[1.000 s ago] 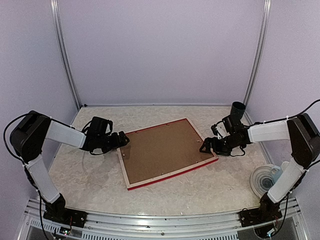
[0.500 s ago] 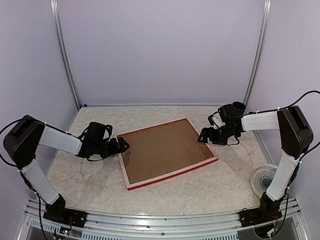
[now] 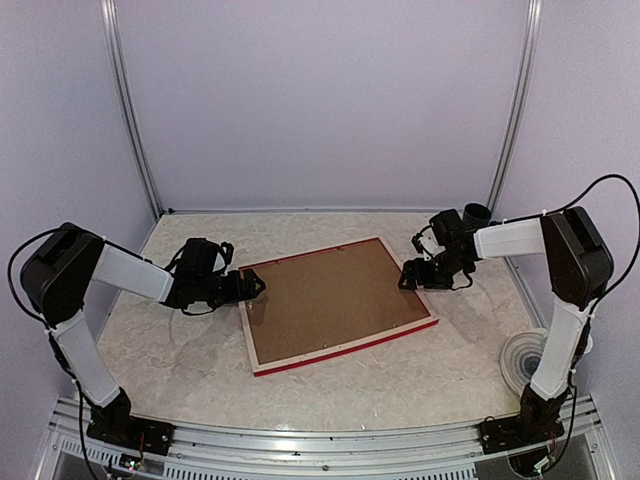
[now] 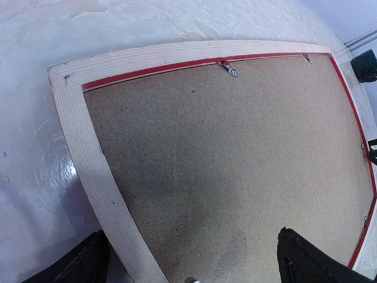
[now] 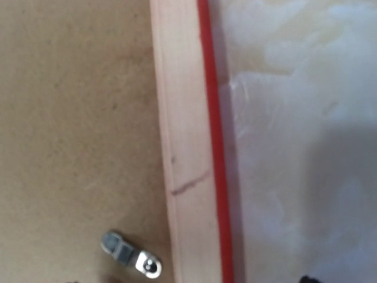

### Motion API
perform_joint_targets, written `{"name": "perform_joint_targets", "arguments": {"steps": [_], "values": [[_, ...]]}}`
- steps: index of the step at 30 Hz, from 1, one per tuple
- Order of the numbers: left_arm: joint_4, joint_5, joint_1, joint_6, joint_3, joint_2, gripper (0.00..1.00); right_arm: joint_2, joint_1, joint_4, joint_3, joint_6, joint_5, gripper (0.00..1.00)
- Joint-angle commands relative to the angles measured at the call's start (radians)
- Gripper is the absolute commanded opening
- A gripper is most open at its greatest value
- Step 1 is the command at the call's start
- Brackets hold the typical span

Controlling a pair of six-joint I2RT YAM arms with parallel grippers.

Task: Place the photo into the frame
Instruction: Press the fastener onto the backboard.

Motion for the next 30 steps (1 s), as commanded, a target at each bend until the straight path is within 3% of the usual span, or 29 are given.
{"name": "perform_joint_targets", "arguments": {"steps": [1, 10, 30], "values": [[-0.097, 0.021, 0.009, 0.04, 0.003, 0.077, 0.98, 0.027, -0.006, -0.017, 0.034, -0.026, -0.005, 0.77], [-0.061, 0.039, 0.017, 0.079, -0.003, 0.106, 0.99, 0.033, -0.004, -0.036, 0.038, -0.037, 0.017, 0.62], [-0.016, 0.107, 0.044, 0.066, -0.015, 0.135, 0.99, 0.069, -0.004, -0.048, 0.06, -0.033, 0.047, 0.55]]}}
